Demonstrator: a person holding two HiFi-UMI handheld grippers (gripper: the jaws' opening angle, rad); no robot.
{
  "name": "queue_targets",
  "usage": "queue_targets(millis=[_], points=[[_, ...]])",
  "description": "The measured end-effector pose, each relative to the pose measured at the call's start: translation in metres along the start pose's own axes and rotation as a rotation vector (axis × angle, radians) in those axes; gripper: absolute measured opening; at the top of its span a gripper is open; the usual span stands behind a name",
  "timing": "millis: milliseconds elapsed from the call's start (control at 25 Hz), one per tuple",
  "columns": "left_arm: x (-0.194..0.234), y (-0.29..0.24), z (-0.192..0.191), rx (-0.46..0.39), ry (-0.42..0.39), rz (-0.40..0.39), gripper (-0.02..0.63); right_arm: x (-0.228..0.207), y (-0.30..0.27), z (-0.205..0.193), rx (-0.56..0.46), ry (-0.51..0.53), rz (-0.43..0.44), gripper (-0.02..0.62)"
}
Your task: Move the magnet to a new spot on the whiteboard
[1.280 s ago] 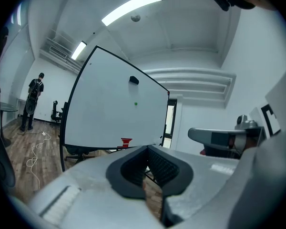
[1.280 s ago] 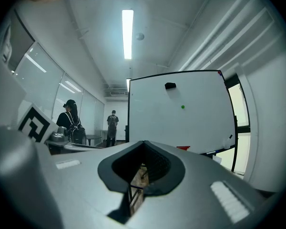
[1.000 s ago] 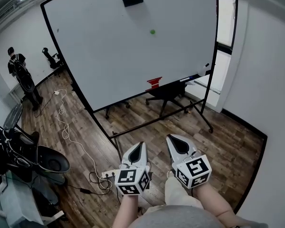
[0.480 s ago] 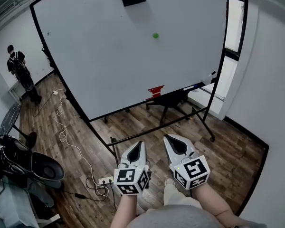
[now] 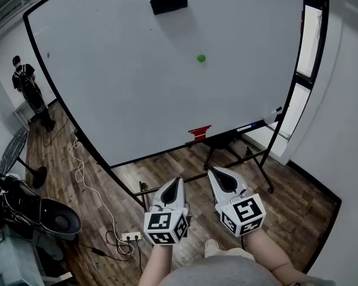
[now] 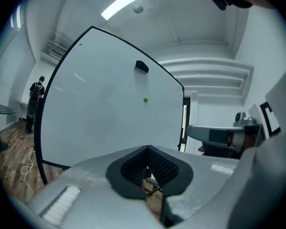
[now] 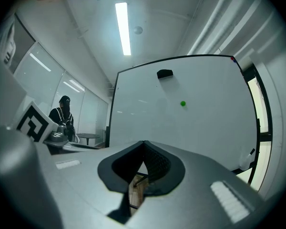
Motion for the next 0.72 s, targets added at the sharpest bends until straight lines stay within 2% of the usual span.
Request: queue_targets(millis=[400,720], points=[[0.027,-0.077,0.012,-0.012,-0.016,0.043,0.005,-0.051,-0.076,0.005,-0.012,0.018,0.071,0.000],[0.044,-0.106,0.011,-0.012,-0.011,0.097,0.005,-0.074,-0.118,0.005,-0.023,0.050,0.100,0.000]])
Point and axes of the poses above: the fingertips, and each gripper's own axes: y backward along the fingers, x to its left, z out of its top, the point moved 6 cm from there along y, backward along the fingers, and after that the axes turned 6 degrees about -z, right-handed, at the moved point
